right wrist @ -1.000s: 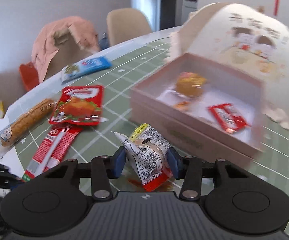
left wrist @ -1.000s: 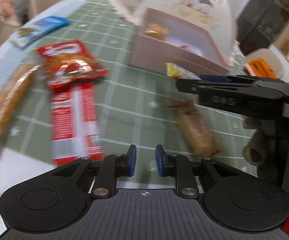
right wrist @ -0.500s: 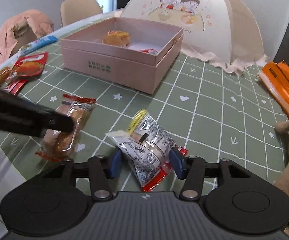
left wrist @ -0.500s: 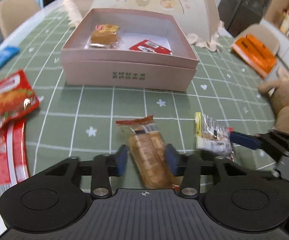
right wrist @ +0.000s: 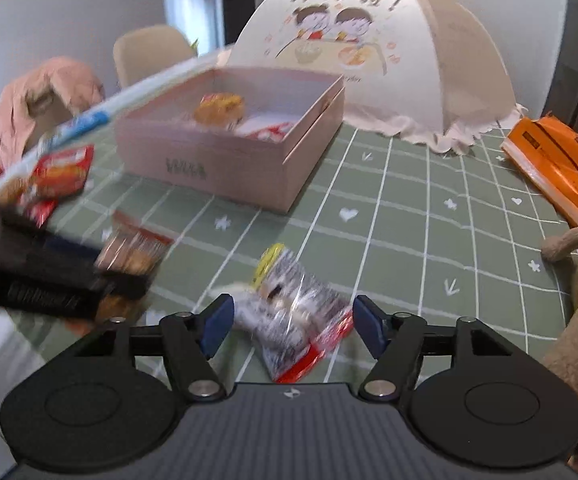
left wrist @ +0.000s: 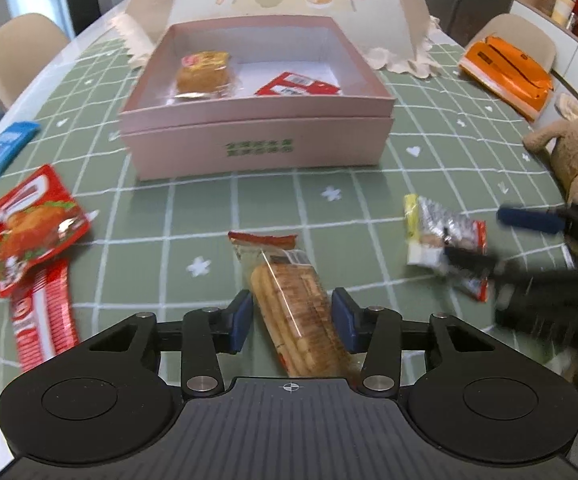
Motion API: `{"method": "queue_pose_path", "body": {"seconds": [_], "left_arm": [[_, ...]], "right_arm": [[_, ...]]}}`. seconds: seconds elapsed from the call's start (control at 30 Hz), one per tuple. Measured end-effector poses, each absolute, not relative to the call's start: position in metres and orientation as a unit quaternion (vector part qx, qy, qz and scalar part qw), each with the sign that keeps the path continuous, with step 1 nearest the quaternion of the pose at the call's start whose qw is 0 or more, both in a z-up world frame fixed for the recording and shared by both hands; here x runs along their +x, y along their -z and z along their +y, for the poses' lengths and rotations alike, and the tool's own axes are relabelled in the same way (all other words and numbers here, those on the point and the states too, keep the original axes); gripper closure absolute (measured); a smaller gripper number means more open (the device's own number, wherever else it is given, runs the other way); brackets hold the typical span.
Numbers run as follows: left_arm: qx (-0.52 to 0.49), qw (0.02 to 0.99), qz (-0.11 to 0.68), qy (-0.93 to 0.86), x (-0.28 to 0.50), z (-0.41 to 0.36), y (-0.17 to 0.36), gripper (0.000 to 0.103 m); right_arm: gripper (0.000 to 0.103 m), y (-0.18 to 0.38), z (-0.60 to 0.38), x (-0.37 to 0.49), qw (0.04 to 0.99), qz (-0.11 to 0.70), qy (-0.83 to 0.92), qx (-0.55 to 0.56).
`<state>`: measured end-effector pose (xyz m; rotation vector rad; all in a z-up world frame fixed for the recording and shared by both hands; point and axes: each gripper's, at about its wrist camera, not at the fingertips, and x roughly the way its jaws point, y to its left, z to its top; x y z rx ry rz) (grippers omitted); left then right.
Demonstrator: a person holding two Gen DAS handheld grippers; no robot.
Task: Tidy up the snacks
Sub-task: 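Grasp the wafer biscuit packet with left tool while right holds the white-and-yellow packet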
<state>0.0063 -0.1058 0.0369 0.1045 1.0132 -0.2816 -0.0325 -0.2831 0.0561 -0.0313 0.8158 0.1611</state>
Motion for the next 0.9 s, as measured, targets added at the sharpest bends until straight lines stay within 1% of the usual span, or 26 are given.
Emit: {"method": "queue_pose_path", "body": {"seconds": [0.13, 0.27, 0.37, 0.47, 0.5, 0.63, 0.77, 0.9], "left_arm": [[0.042, 0.863, 0.488, 0.122, 0.0, -0.086, -0.038, 0.054], [0.034, 0.864, 0.49, 0.11, -0.006, -0.068, -0.039, 0.055], [0.014, 0.864, 0.492, 0.107, -0.009, -0.052, -0.038, 0.054], [0.0, 0.864, 0.493, 0.102, -0.012, -0.04, -0.037, 0.054], [-0.001, 0.864, 0.493, 0.1, -0.013, -0.036, -0.037, 0.054], [0.001, 0.866, 0.493, 0.086, -0.017, -0.023, -0.04, 0.054], [-0.008, 0.865, 0.495, 0.081, -0.019, -0.01, -0.04, 0.054], [-0.028, 0.862, 0.5, 0.083, -0.017, -0.005, -0.037, 0.054]], "right_arm": [[0.036, -0.056, -0.294, -0.015, 0.919, 0.392, -0.029, -0.001], [0.036, -0.044, -0.3, -0.003, 0.908, 0.419, 0.004, 0.022], [0.036, -0.039, -0.294, -0.009, 0.903, 0.424, 0.001, 0.067], [0.036, -0.037, -0.272, -0.017, 0.901, 0.425, -0.025, 0.083], [0.034, -0.036, -0.264, -0.019, 0.898, 0.429, -0.042, 0.085], [0.034, -0.041, -0.233, -0.023, 0.89, 0.433, -0.124, 0.07], [0.034, -0.057, -0.218, -0.031, 0.896, 0.411, -0.168, -0.005], [0.033, -0.056, -0.211, -0.038, 0.872, 0.441, -0.211, -0.034]]}}
